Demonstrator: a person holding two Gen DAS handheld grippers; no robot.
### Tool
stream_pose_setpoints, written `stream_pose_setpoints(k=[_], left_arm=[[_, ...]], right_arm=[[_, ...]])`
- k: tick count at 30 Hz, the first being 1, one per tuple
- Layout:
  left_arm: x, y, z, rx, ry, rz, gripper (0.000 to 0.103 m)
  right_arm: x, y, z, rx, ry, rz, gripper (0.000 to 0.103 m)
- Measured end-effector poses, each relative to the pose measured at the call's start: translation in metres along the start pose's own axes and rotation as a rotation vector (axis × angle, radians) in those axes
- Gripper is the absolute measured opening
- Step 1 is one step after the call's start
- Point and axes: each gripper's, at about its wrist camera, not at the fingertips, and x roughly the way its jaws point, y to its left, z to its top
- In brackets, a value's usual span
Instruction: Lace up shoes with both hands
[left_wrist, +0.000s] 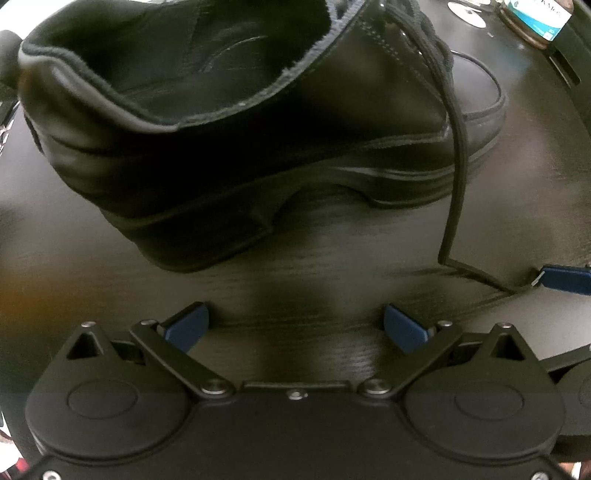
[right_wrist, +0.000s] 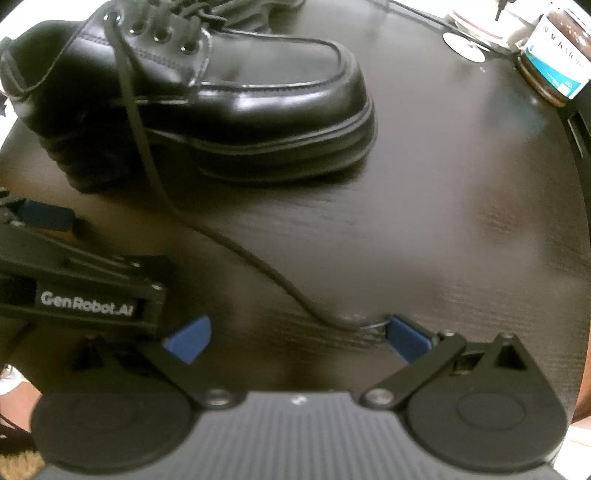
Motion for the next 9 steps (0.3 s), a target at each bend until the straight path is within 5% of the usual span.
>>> stream_pose_setpoints(k=[9], left_arm=[[-0.01, 0.002, -0.02, -0.005, -0.019, 0.0, 0.103]], right_arm=[[0.007, 0.006, -0.008, 0.015, -0.016, -0.006, 0.102]])
